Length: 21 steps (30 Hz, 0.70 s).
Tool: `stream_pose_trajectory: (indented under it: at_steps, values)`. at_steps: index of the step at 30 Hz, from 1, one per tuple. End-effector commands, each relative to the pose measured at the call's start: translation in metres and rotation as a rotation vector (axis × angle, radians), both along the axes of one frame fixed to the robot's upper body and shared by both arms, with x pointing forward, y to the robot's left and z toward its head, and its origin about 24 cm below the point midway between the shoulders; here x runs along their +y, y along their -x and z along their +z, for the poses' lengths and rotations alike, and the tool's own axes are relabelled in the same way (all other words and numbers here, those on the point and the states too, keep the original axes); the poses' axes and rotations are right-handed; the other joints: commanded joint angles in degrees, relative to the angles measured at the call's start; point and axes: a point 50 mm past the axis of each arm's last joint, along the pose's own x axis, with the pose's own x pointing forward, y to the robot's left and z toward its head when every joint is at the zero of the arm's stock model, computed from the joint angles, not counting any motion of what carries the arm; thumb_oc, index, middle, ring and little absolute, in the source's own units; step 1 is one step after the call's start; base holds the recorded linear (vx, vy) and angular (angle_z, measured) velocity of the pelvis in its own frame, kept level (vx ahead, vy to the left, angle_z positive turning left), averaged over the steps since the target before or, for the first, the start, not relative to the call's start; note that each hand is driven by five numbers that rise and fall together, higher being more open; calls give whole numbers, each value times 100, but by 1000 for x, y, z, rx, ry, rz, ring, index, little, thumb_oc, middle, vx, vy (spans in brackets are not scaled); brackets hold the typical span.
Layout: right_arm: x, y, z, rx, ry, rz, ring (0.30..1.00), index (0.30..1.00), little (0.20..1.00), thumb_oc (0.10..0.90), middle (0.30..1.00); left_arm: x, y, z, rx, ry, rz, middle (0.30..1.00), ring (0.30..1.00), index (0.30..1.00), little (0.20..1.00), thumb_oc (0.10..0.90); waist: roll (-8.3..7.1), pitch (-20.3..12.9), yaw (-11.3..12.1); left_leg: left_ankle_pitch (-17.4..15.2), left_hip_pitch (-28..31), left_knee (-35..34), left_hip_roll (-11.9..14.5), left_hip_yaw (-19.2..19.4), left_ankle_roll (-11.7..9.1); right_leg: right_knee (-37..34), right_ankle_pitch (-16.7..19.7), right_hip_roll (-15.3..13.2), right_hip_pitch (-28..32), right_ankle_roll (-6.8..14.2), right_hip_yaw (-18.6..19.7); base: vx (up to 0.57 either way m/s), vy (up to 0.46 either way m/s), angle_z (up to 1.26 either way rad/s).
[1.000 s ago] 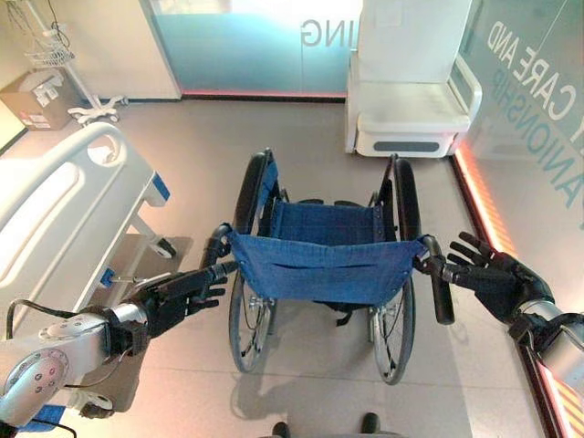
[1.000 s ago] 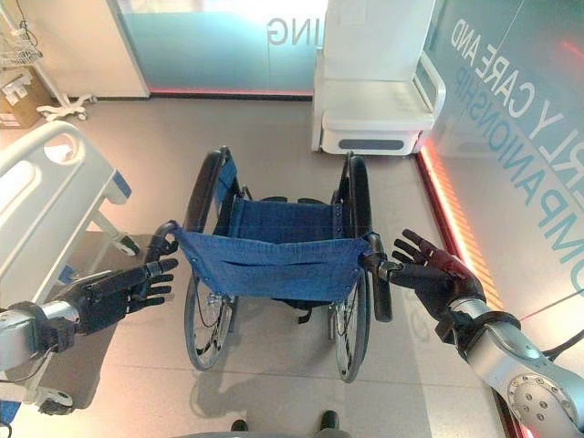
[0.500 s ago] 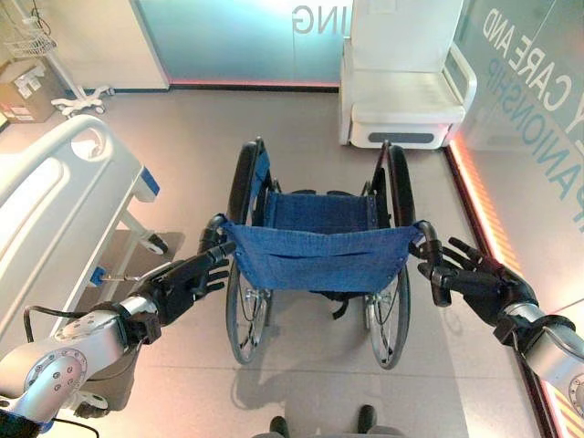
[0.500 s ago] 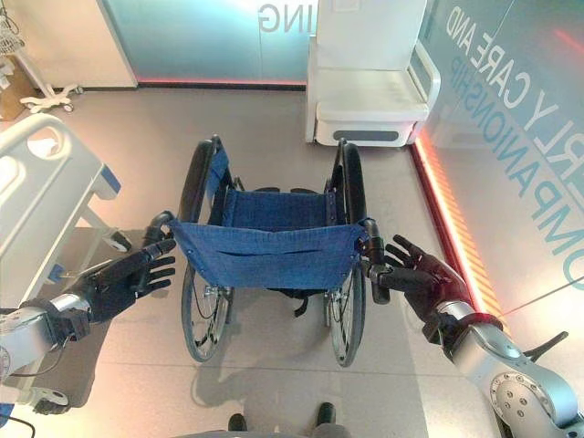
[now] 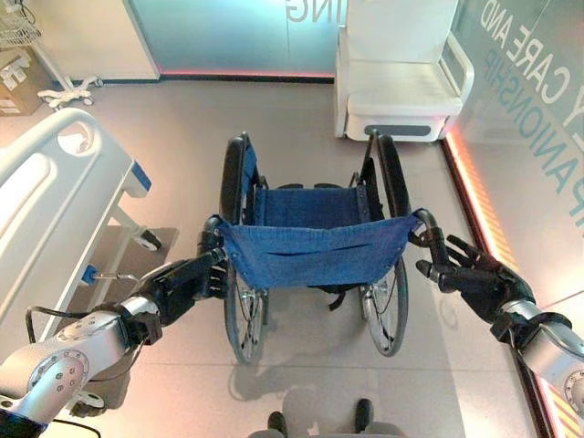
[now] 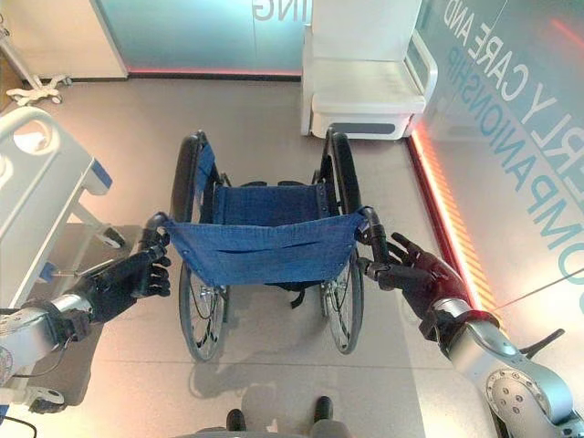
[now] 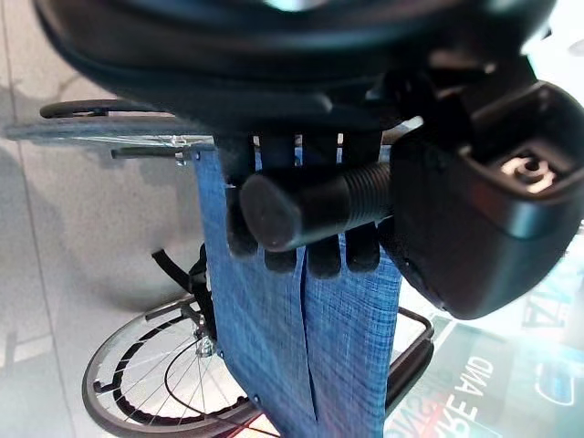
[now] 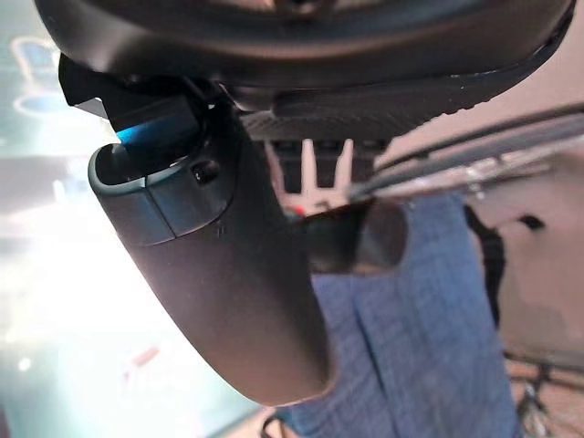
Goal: Push the wheelchair next to the bed
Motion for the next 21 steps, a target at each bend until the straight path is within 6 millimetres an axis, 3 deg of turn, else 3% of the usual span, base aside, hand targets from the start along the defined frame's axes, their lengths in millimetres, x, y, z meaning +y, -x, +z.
stream_pose_trajectory:
  at_steps: [1,11,21]
  values:
    - [3,-24,53,-219,151,40,900,900,900,800,900,-30,-39,89,-462,121,-187,300,300,300,300,400,173,-199,-191,38,-98,18,-12,64,-122,57,-159,-132,302,156,-30,0,0,0]
    - [-5,-46,66,-163,272,64,900,900,900,800,900,-34,-48,95,-455,105,-236,300,300,300,300,400,108,-227,25,4,-84,18,-59,-64,-109,51,-159,-175,385,165,-204,3,0,1]
    - [-8,-58,46,5,336,90,900,900,900,800,900,-37,-52,92,-425,106,-266,300,300,300,300,400,73,-296,179,-28,-53,18,-92,-189,-95,32,-188,-179,477,144,-316,16,2,5]
